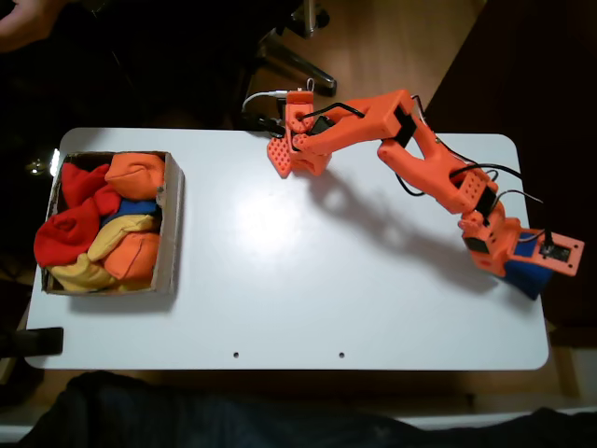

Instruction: Grasp a bag and put it in the box.

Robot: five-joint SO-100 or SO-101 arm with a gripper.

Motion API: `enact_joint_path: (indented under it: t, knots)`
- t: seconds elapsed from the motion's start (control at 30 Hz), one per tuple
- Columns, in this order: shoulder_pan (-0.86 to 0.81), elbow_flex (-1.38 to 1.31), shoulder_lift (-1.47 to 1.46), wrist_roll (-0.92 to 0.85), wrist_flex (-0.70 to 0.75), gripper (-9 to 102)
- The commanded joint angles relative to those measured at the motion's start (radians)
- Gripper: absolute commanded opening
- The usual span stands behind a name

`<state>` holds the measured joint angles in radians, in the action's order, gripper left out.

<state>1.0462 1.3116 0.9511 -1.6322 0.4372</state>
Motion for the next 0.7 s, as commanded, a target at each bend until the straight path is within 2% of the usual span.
enact_joint_path:
  t: [0.0, 0.67]
  knots:
    - [-0.009, -0.049, 0.002, -0.005, -0.017, 78]
    - [0.000, -0.172, -0.097, 0.000, -0.018, 79]
